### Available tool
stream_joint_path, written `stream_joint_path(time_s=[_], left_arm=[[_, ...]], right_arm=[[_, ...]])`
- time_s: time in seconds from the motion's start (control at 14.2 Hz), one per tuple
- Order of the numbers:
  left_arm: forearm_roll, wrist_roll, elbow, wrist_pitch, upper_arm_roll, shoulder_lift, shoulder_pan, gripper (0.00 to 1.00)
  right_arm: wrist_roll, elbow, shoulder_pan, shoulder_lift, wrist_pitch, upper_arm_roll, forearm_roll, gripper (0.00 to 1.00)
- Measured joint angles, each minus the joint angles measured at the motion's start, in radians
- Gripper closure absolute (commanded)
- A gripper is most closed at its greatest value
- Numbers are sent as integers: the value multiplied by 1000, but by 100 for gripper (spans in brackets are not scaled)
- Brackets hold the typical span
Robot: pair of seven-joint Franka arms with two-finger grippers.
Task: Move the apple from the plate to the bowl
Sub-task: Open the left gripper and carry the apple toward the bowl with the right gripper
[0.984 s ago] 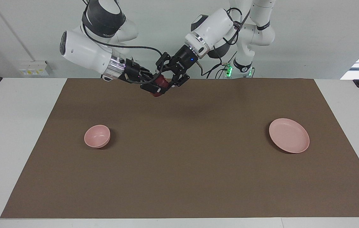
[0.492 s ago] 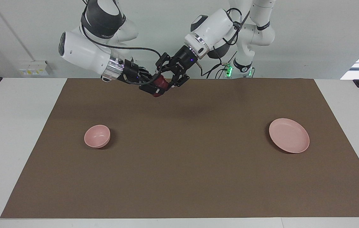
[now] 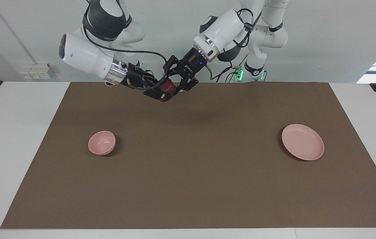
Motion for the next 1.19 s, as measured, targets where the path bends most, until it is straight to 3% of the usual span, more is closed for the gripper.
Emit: stream_joint_path(time_s=[0.14, 0.21, 0.28, 0.35, 0.7, 1.19], left_arm=[[0, 0, 0, 0, 0, 0, 0, 50], [0, 0, 0, 0, 0, 0, 0, 33], [0, 0, 0, 0, 0, 0, 0, 7], [0, 0, 0, 0, 0, 0, 0, 0], [0, 0, 0, -13, -4, 0, 0, 0], [1, 0, 20, -208, 1, -13, 52, 0]], right_arm=[[0, 0, 0, 0, 0, 0, 0, 100], [0, -1, 0, 0, 0, 0, 0, 100], [0, -1, 0, 0, 0, 0, 0, 100], [0, -1, 0, 0, 0, 0, 0, 100], [0, 0, -9, 0, 0, -3, 0, 100], [-48, 0, -74, 5, -78, -3, -18, 100]])
